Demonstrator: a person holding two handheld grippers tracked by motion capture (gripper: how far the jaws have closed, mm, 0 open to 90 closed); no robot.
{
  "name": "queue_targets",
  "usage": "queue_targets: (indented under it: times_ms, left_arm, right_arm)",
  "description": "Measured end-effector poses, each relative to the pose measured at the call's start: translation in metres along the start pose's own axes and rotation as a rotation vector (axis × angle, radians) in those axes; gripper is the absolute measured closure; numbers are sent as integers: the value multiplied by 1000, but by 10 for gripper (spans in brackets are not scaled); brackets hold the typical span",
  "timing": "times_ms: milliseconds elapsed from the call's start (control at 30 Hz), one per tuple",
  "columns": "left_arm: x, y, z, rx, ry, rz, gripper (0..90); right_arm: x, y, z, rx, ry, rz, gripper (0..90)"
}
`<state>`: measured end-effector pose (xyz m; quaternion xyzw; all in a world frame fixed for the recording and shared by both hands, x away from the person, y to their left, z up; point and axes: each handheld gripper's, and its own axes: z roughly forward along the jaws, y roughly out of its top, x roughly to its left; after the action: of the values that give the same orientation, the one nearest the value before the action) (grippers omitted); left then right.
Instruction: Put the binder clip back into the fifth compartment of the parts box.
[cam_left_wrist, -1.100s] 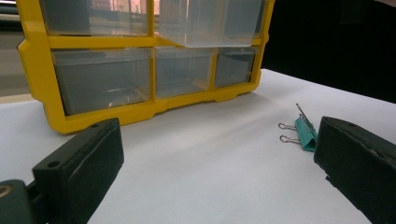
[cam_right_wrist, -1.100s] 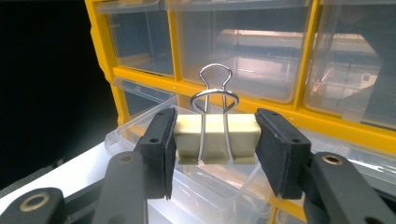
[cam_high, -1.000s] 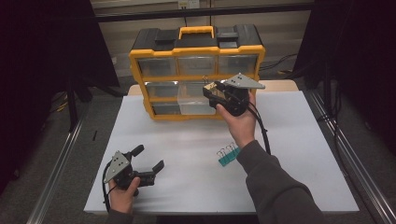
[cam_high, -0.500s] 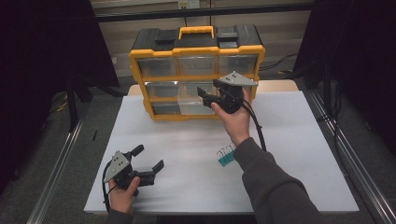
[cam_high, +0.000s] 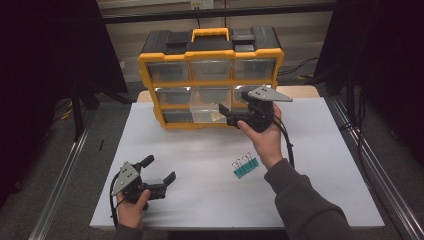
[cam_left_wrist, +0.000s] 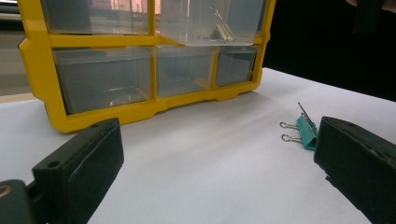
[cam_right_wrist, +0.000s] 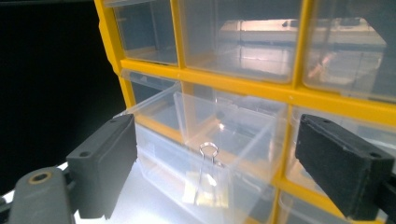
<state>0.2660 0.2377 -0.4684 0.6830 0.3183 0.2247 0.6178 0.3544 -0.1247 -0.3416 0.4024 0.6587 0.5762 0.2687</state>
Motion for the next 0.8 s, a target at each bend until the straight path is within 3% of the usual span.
queue_targets:
  times_ms: [433, 800]
  left_arm:
    - [0, 0, 0, 6, 4, 5, 16]
    - [-1, -1, 0, 9, 4, 2, 16]
  right_arm:
    - [-6, -26, -37, 0, 21, 7, 83]
    - [-7, -58, -54, 38, 44, -11, 62]
